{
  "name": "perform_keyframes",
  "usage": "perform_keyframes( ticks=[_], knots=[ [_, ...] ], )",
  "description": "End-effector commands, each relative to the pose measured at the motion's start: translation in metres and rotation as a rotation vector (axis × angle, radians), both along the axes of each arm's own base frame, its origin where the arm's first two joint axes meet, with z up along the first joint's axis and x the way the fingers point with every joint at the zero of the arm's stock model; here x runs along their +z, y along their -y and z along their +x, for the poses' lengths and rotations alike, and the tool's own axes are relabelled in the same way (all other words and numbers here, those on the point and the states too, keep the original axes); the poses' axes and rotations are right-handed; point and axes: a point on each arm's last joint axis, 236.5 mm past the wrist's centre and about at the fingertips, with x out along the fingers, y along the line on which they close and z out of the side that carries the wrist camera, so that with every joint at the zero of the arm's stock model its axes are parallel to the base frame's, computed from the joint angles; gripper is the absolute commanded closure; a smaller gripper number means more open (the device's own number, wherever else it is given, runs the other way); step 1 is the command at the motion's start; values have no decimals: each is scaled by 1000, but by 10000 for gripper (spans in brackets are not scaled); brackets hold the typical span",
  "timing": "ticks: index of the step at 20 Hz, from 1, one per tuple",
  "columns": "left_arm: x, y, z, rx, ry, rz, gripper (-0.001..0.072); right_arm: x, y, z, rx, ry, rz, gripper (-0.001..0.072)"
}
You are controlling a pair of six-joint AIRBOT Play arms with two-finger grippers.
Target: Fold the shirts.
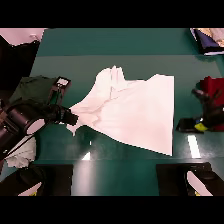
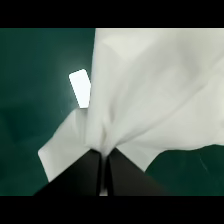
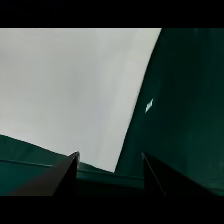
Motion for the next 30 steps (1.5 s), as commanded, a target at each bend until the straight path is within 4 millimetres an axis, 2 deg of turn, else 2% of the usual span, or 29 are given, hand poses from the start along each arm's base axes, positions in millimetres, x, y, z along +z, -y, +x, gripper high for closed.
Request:
perform_keyframes(
  ticks=[1, 3, 6, 11, 13, 14, 16, 17, 18, 20, 21, 22, 24, 25, 27, 29, 30],
  knots=[
    [7, 0, 2, -9, 9, 3, 677, -42, 0, -49, -36, -149, -18, 261],
    [7, 1, 1, -9, 7, 1, 678, -59, -9, -60, -41, -180, 6, 261],
    [7, 1, 1, -8, 5, 2, 677, -73, -30, -59, -59, -160, 73, 261],
    [6, 2, -1, -8, -2, -7, 677, -85, -31, -59, -94, -147, 66, 265],
    [6, 4, -1, -8, -5, -13, 678, -84, -36, -53, -106, -127, 89, 300],
    [6, 4, -2, -8, -7, -16, 677, -84, -40, -48, -115, -110, 107, 394],
    [6, 4, -2, -8, -8, -17, 677, -83, -44, -40, -130, -76, 125, 487],
    [6, 4, -2, -8, -9, -17, 678, -83, -45, -36, -124, -61, 129, 616],
    [6, 5, -3, -7, -11, -21, 678, -82, -45, -34, -118, -50, 132, 695],
    [16, 8, 1, -7, 9, -36, 678, -65, -45, -18, -107, 2, 137, 696],
    [34, 11, 9, -4, 46, -58, 678, -43, -47, 2, -105, 82, 147, 696],
    [61, 12, 19, -2, 108, -75, 678, -12, -50, 26, -104, 193, 169, 697],
    [142, 15, 39, -1, 284, -138, 678, 83, -51, 75, -97, 502, 193, 698],
    [193, 14, 45, 7, 388, -183, 678, 144, -49, 93, -91, 678, 193, 698],
    [296, 6, 41, -4, 598, -274, 678, 265, -42, 105, -82, 990, 182, 698],
    [394, -12, 16, -1, 797, -392, 678, 369, -31, 90, -79, 1233, 147, 698],
    [438, -25, -3, 5, 889, -453, 678, 409, -28, 80, -66, 1325, 123, 698]
  ],
)
